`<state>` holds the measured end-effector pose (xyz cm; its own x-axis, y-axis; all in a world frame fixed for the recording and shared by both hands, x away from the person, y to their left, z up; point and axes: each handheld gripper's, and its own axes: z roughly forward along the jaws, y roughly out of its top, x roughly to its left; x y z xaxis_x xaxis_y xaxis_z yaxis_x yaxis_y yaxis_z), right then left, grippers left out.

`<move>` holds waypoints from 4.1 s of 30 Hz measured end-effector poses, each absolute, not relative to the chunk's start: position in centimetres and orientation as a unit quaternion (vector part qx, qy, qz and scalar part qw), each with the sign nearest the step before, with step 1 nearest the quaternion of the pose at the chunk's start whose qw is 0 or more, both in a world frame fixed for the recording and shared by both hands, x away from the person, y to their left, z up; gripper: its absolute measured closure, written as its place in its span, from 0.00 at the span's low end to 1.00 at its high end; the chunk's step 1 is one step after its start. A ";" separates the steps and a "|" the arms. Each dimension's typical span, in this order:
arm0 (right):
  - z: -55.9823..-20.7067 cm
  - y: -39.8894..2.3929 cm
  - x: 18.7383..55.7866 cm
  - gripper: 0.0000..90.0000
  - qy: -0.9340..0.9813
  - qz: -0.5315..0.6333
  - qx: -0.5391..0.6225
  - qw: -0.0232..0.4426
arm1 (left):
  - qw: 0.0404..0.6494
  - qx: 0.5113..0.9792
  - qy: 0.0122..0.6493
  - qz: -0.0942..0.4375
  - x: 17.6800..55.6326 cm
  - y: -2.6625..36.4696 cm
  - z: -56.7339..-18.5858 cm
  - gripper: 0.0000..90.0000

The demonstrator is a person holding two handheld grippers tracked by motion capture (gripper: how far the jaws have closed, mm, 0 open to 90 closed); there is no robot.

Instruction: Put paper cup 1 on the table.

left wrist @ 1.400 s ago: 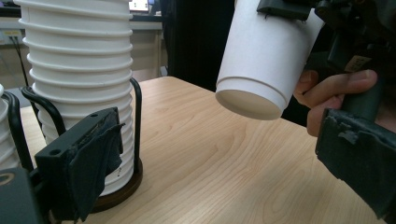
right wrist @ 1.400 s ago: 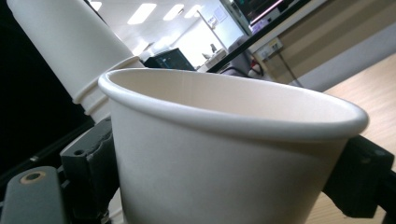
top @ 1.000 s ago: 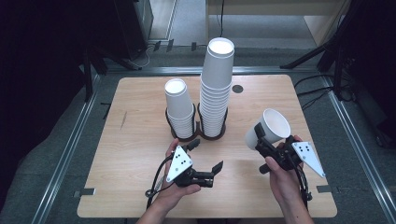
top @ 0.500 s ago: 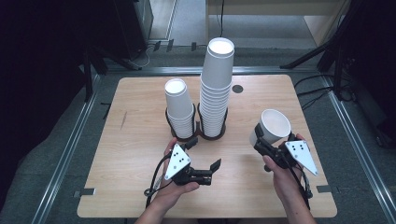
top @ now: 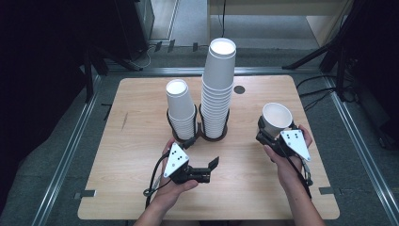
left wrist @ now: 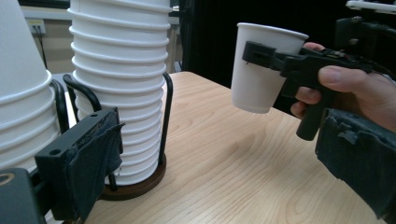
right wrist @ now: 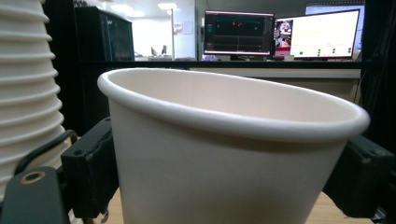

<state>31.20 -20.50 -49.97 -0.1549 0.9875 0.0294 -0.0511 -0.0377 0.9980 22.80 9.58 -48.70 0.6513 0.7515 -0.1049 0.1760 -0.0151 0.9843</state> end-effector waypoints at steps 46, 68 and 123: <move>-54.4 -20.5 40.4 0.12 0.531 0.499 0.503 0.466 | 0.607 0.664 0.368 0.236 23.6 11.3 -49.0 0.01; -54.6 -21.2 40.2 0.11 0.536 0.499 0.524 0.435 | 0.606 0.666 0.368 0.232 23.6 11.2 -49.1 0.01; -50.9 -22.6 30.8 0.00 0.574 0.540 0.462 0.407 | 0.594 0.665 0.380 0.245 24.4 10.9 -49.1 0.01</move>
<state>30.81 -22.55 -50.86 -0.2419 0.9698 0.0316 0.0911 -0.0097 0.9958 24.35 10.90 -49.10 0.5915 0.7964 -0.1263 0.2146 -0.0044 0.9767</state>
